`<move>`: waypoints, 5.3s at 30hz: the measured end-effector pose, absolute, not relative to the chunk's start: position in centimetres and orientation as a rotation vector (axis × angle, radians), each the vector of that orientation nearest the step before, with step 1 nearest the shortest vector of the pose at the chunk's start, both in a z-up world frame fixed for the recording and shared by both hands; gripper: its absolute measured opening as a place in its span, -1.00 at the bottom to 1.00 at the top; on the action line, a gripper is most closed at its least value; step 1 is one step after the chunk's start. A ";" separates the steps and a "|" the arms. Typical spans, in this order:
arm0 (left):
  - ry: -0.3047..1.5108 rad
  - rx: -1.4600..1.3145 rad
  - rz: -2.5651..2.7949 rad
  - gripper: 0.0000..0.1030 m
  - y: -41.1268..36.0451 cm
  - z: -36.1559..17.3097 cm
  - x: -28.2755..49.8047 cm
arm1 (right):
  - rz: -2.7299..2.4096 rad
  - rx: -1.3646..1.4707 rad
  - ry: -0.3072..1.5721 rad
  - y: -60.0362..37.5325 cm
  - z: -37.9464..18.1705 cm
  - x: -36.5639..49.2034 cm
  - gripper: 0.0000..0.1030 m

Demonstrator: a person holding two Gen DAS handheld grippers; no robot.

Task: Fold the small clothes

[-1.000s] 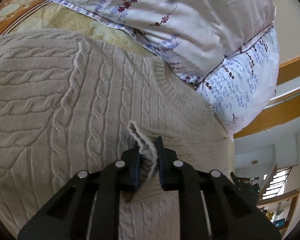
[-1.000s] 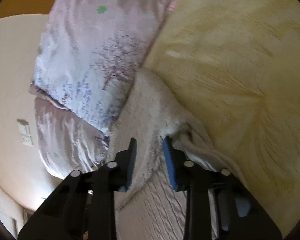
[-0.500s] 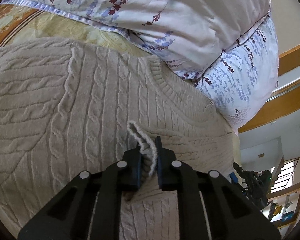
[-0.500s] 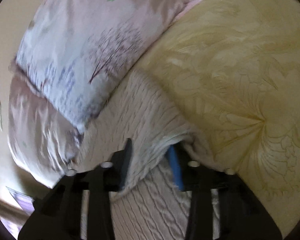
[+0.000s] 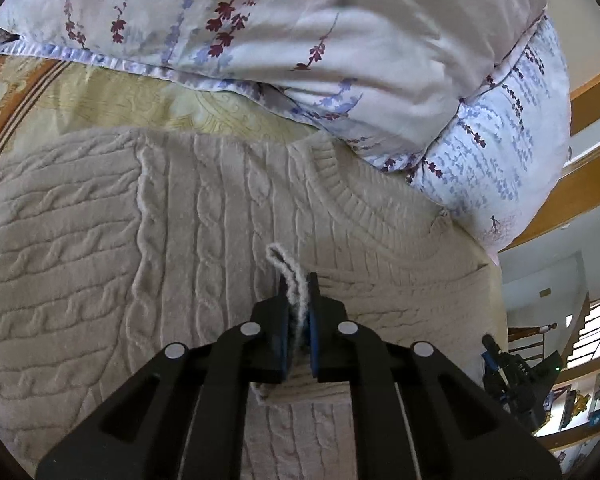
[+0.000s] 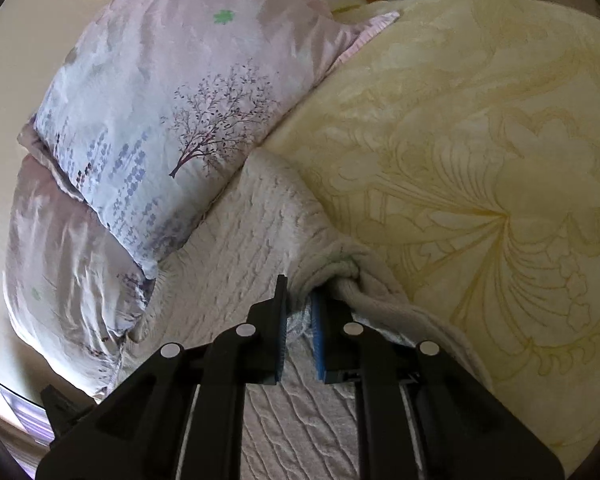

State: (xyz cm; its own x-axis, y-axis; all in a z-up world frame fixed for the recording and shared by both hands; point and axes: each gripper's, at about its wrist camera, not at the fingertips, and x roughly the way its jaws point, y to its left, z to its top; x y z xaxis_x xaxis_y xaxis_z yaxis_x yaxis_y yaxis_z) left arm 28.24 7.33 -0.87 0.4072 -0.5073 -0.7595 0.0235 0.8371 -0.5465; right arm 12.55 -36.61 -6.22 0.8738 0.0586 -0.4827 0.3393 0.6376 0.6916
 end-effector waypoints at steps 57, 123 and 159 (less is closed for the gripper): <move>0.597 -0.955 0.346 -0.87 38.1 4.9 10.8 | 0.075 0.515 0.521 -27.4 -3.3 13.5 0.47; 0.887 -0.490 -0.290 0.56 12.1 1.2 19.1 | 0.224 0.554 0.684 -29.2 -1.5 13.9 -0.20; 0.887 -0.528 -0.313 0.70 12.8 1.3 18.4 | 0.164 0.617 0.675 -34.3 -1.8 16.4 -0.53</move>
